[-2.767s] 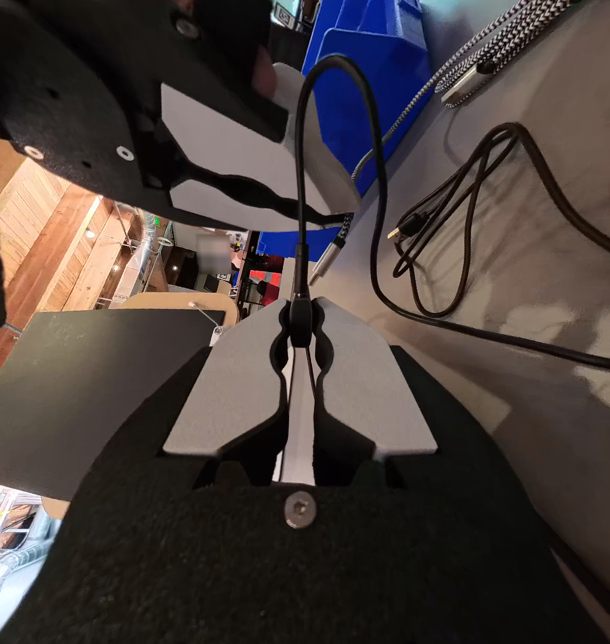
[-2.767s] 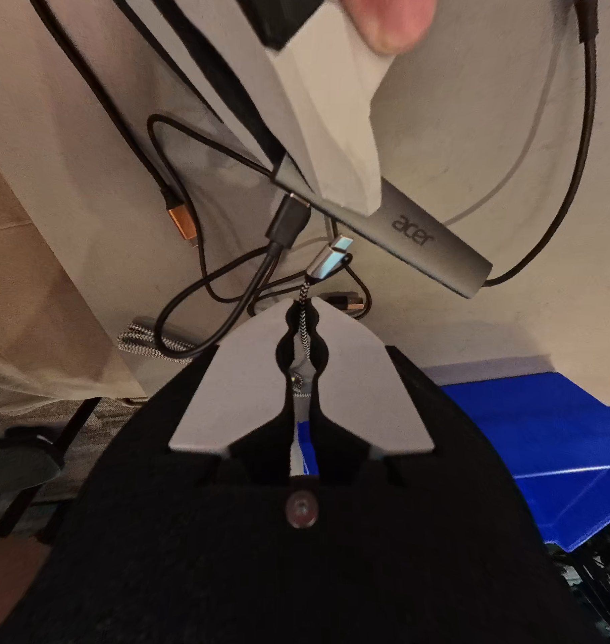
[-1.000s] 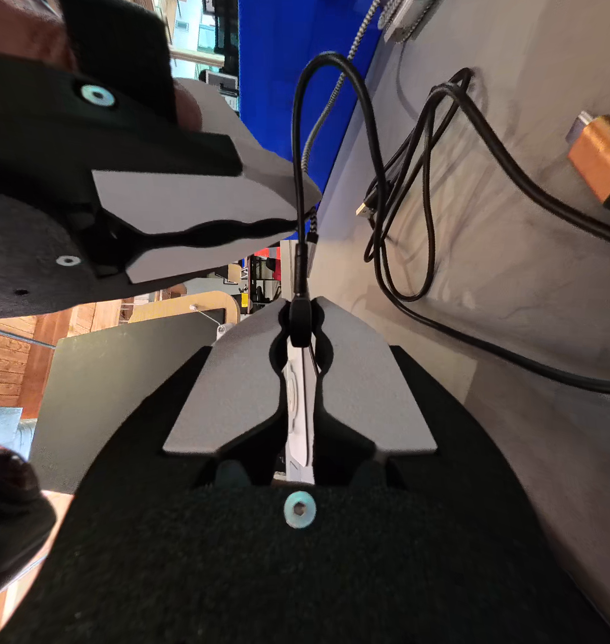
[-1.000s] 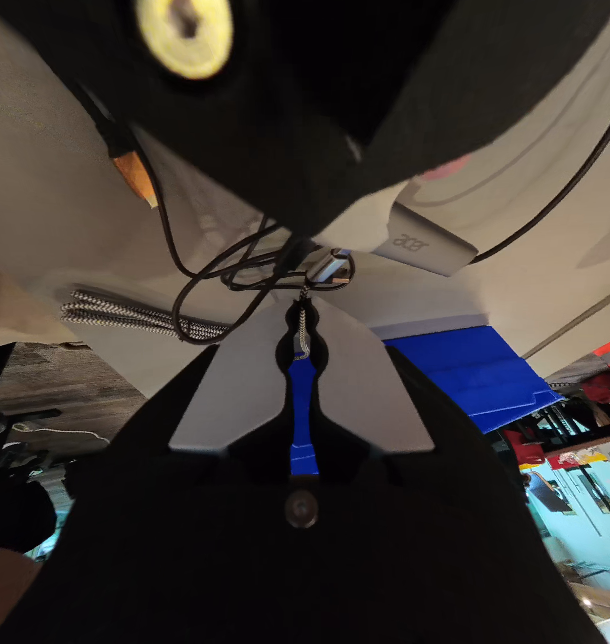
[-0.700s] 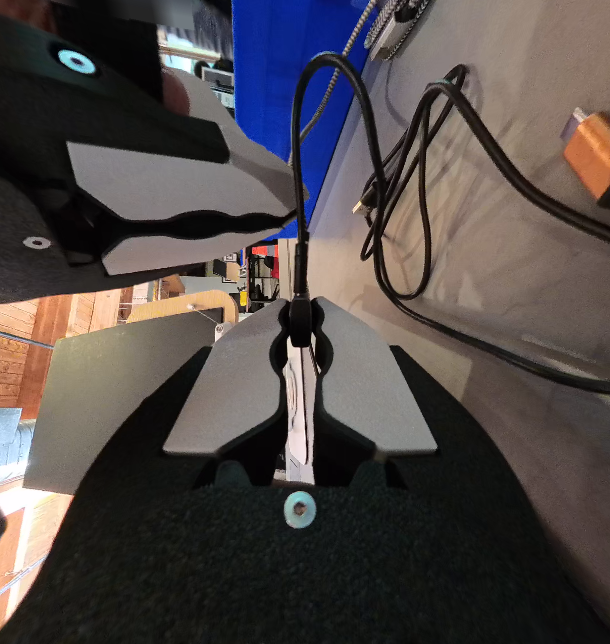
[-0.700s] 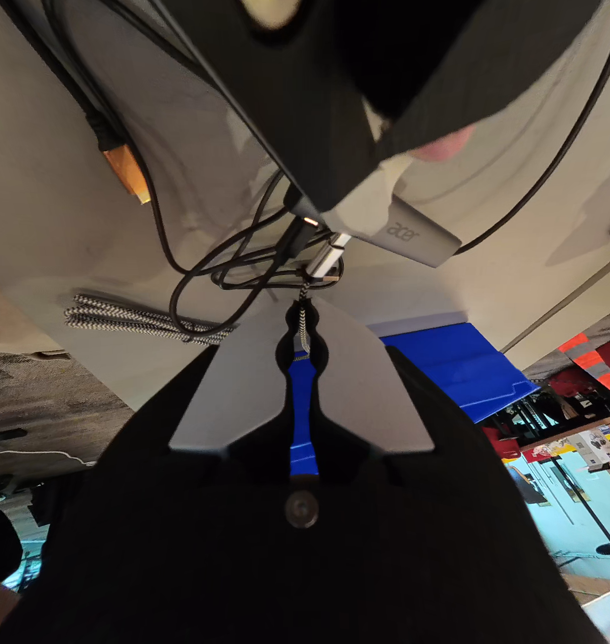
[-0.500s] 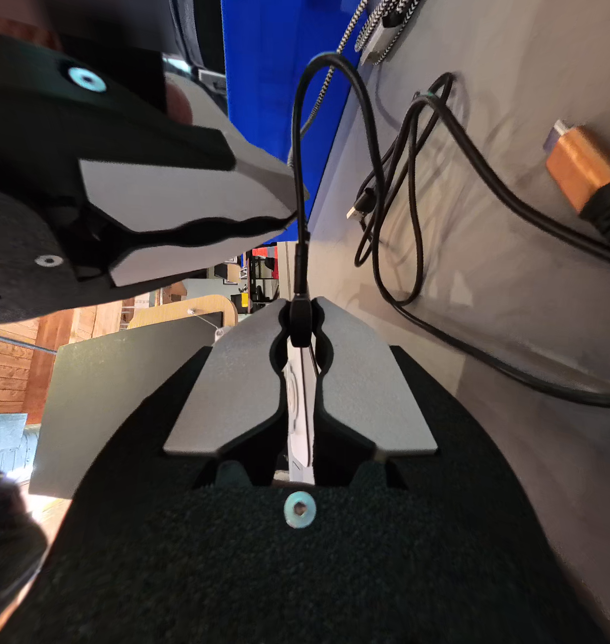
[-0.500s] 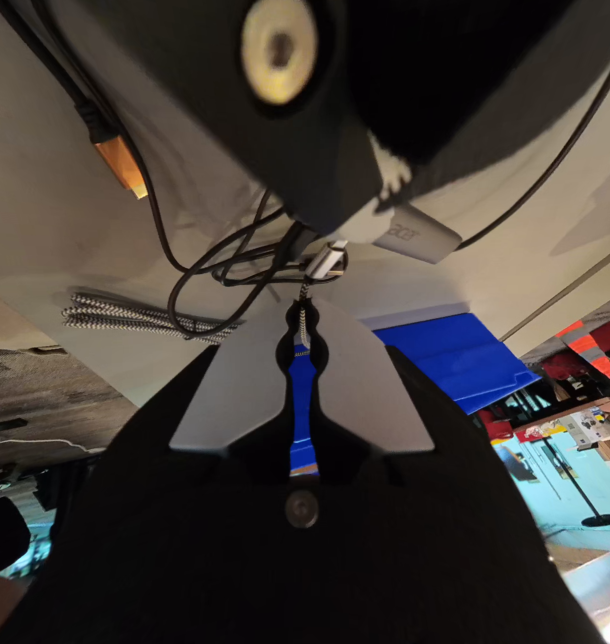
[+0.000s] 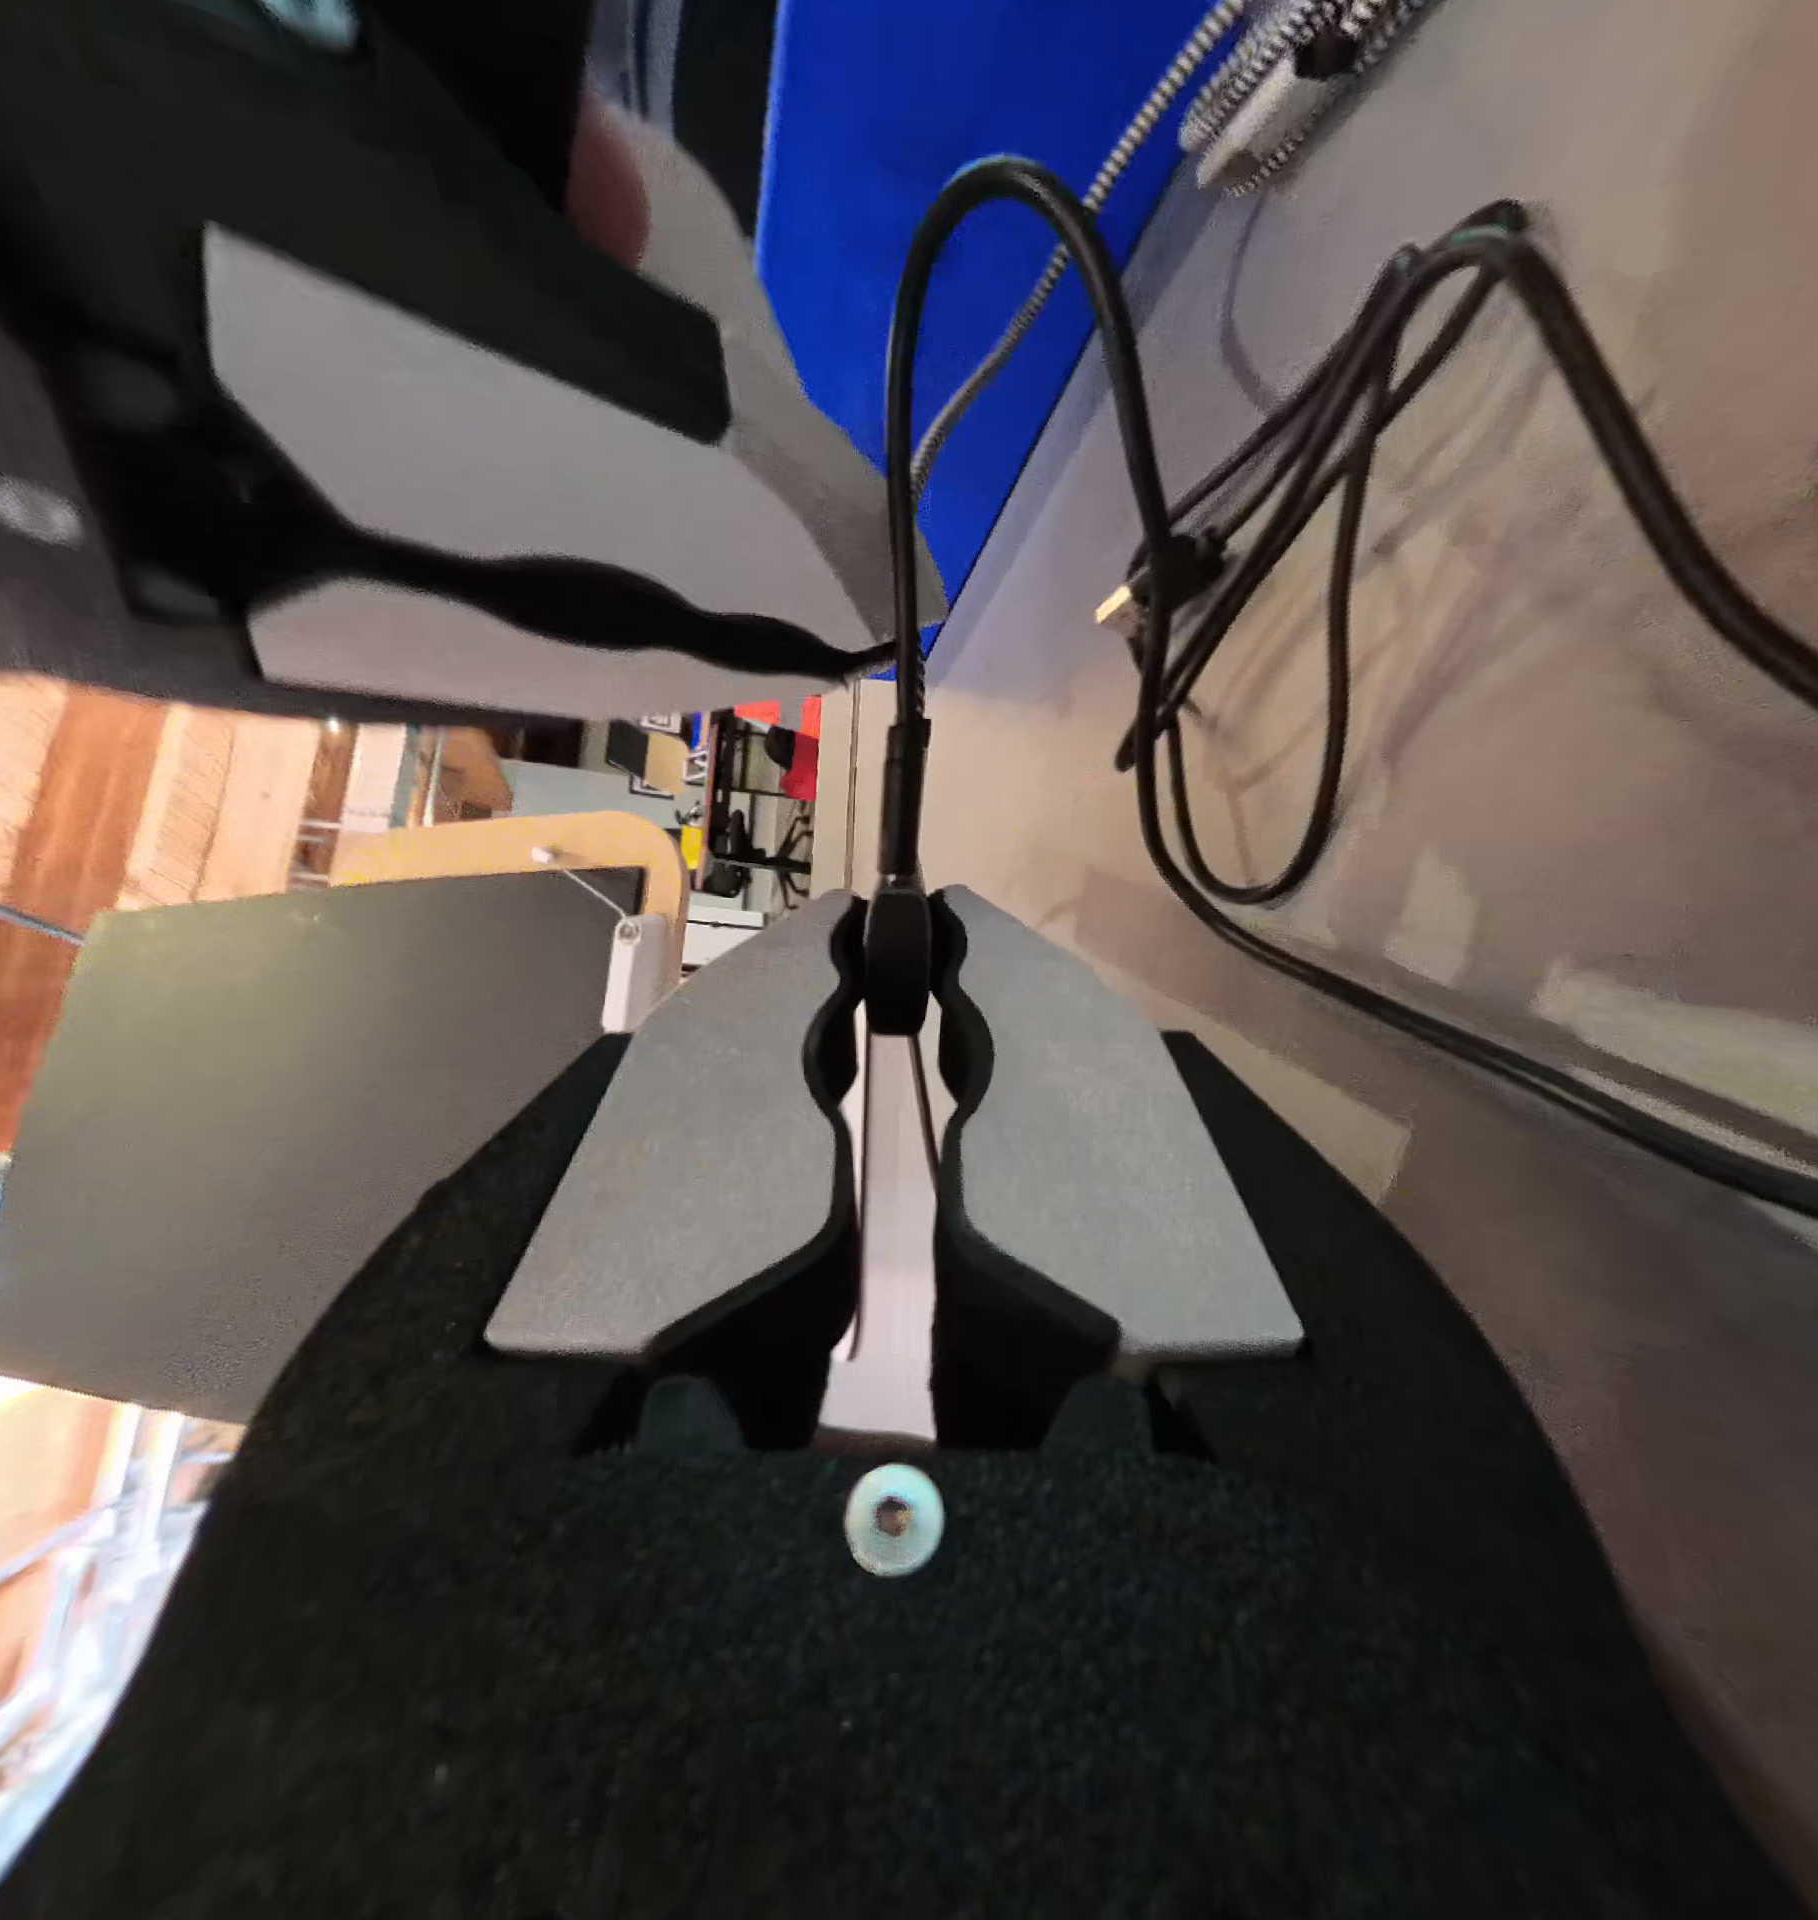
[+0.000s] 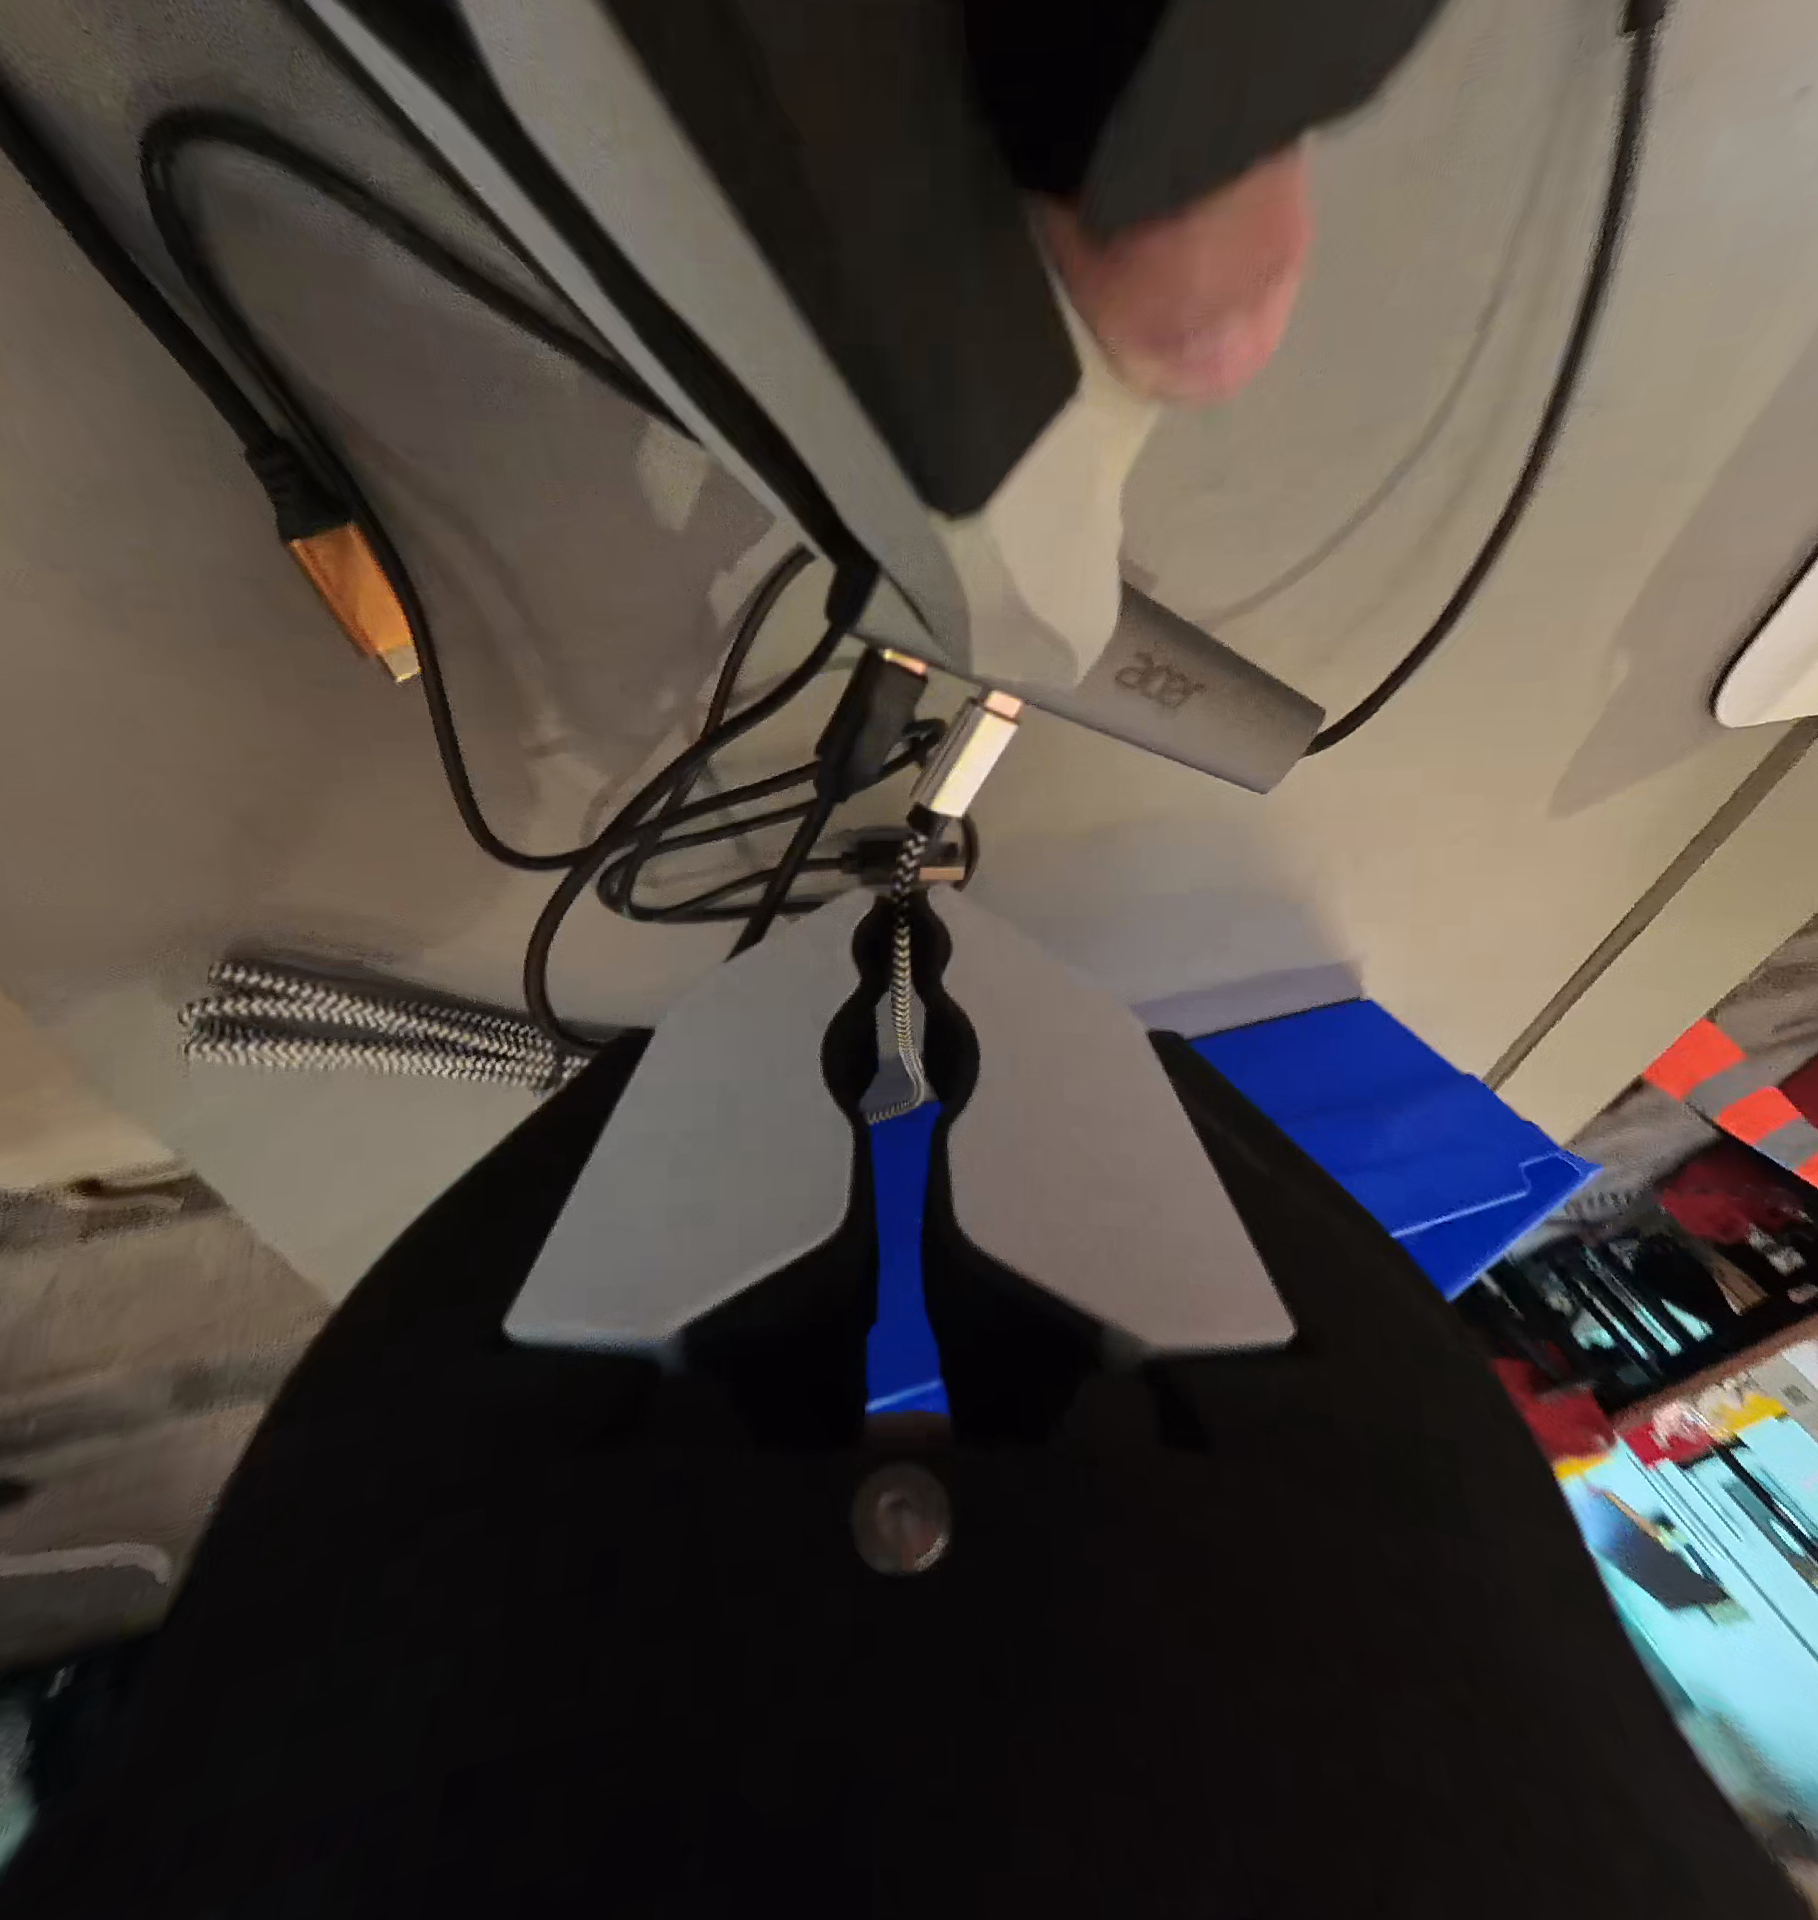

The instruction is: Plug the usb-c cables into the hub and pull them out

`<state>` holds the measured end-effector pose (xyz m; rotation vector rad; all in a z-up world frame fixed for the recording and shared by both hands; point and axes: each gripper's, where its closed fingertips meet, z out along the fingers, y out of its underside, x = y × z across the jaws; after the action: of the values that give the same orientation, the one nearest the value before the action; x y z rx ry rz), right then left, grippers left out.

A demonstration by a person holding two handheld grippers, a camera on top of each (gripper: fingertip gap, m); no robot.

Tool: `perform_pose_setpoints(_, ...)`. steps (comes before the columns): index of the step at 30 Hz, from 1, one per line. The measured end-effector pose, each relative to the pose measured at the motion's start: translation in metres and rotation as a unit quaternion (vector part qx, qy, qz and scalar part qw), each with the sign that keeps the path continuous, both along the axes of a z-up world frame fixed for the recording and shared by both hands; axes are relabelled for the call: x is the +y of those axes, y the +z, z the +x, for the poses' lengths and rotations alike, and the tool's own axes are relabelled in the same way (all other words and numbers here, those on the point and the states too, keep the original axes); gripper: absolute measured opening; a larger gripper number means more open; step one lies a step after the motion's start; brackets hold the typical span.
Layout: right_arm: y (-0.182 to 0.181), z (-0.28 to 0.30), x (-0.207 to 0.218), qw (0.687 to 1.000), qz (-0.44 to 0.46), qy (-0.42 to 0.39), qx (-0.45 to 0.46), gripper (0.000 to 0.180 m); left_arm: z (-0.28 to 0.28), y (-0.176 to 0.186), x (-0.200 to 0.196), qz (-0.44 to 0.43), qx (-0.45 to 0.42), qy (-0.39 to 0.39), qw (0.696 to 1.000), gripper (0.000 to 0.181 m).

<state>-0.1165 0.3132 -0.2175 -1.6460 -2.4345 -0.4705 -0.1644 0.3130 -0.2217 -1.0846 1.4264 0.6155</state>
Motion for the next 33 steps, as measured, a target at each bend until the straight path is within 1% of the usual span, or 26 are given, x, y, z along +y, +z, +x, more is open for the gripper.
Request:
perform_pose_setpoints(1,0.003,-0.002,0.001,0.999,-0.006,0.002,0.032,0.003,-0.001,0.002,0.001,-0.004,-0.013,0.001,1.0,0.009)
perform_pose_setpoints(4,0.02,-0.01,0.0,0.989,-0.01,0.009,0.146,0.002,-0.005,0.013,0.0,-0.002,-0.055,-0.006,0.998,0.009)
perform_pose_setpoints(7,0.036,-0.017,-0.002,0.961,-0.02,-0.008,0.275,0.002,-0.009,0.029,0.0,0.004,-0.11,-0.011,0.994,0.009)
perform_pose_setpoints(9,0.046,-0.021,0.0,0.927,-0.027,-0.024,0.373,0.003,-0.011,0.037,0.0,0.015,-0.134,-0.009,0.991,0.009)
perform_pose_setpoints(11,0.051,-0.021,-0.001,0.886,-0.071,-0.06,0.455,0.004,-0.01,0.041,-0.001,0.015,-0.148,-0.012,0.989,0.009)
perform_pose_setpoints(13,0.048,-0.021,-0.002,0.846,-0.125,-0.096,0.51,0.005,-0.009,0.04,-0.001,0.019,-0.146,-0.012,0.989,0.009)
perform_pose_setpoints(15,0.041,-0.02,-0.003,0.818,-0.167,-0.125,0.537,0.006,-0.006,0.035,-0.001,0.018,-0.134,-0.012,0.991,0.009)
perform_pose_setpoints(19,0.03,-0.024,-0.006,0.774,-0.229,-0.167,0.566,0.008,0.001,0.027,-0.001,0.016,-0.113,-0.013,0.993,0.009)
perform_pose_setpoints(23,0.029,-0.024,-0.008,0.738,-0.27,-0.194,0.587,0.007,0.0,0.027,-0.002,0.014,-0.117,-0.008,0.993,0.009)
perform_pose_setpoints(27,0.037,-0.025,-0.01,0.713,-0.296,-0.202,0.602,0.006,0.001,0.035,-0.004,0.019,-0.141,-0.018,0.99,0.009)
perform_pose_setpoints(28,0.036,-0.025,-0.011,0.717,-0.295,-0.197,0.6,0.006,0.001,0.036,-0.005,0.011,-0.148,-0.025,0.989,0.009)
perform_pose_setpoints(30,0.031,-0.024,-0.014,0.742,-0.28,-0.183,0.581,0.004,0.002,0.031,-0.007,-0.001,-0.145,-0.034,0.989,0.009)
perform_pose_setpoints(31,0.03,-0.023,-0.014,0.749,-0.277,-0.179,0.575,0.004,0.002,0.03,-0.008,0.004,-0.139,-0.035,0.99,0.009)
perform_pose_setpoints(33,0.029,-0.023,-0.014,0.752,-0.279,-0.173,0.571,0.004,0.003,0.029,-0.008,-0.006,-0.145,-0.038,0.989,0.009)
